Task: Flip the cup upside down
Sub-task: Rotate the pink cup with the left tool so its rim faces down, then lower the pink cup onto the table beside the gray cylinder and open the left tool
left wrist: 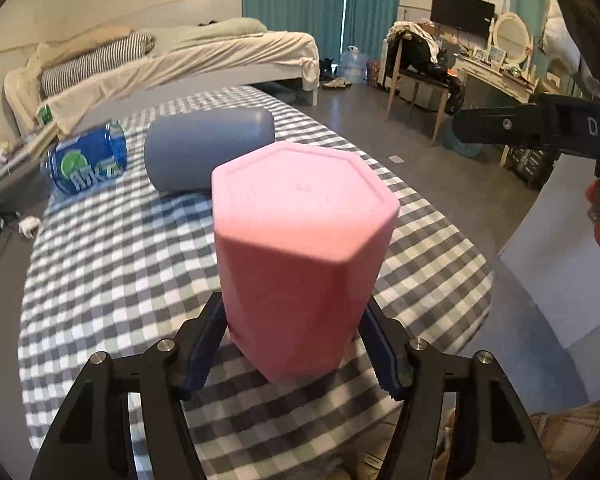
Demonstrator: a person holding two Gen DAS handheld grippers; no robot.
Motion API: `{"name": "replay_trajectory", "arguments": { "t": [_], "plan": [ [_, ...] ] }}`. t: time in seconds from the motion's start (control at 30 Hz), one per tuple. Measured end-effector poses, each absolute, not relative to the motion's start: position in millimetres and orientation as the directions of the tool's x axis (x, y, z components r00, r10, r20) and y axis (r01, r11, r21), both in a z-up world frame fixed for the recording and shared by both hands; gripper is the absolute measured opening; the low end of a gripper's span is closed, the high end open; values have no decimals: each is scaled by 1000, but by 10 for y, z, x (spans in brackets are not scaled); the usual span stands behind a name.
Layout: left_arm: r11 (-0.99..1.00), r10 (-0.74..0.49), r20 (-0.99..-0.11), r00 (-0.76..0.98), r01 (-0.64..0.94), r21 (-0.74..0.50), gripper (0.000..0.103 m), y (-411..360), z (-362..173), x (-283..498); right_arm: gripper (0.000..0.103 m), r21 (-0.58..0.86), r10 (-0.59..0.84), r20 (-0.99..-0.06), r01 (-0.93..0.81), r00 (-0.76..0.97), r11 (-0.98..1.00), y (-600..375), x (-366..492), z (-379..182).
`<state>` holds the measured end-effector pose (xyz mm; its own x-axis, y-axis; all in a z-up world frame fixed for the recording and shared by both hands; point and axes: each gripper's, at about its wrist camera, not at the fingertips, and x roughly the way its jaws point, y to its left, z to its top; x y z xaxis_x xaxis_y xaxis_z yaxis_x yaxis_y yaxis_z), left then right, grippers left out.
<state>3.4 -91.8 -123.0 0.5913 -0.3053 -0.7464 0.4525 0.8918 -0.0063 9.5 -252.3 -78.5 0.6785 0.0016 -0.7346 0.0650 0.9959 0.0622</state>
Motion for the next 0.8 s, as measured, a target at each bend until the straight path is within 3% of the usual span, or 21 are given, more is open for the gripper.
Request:
{"name": "replay_trajectory", "arguments": {
  "t": [0.6, 0.8],
  "plan": [
    [952, -200, -733, 650, 306, 12, 67, -884, -1293, 682, 93, 47, 1, -773, 57, 635, 997, -2485, 265, -999],
    [940, -249, -748, 616, 341, -32, 85, -853, -1307, 588, 93, 52, 20, -764, 31, 645, 998, -2446, 254, -981]
  ]
}}
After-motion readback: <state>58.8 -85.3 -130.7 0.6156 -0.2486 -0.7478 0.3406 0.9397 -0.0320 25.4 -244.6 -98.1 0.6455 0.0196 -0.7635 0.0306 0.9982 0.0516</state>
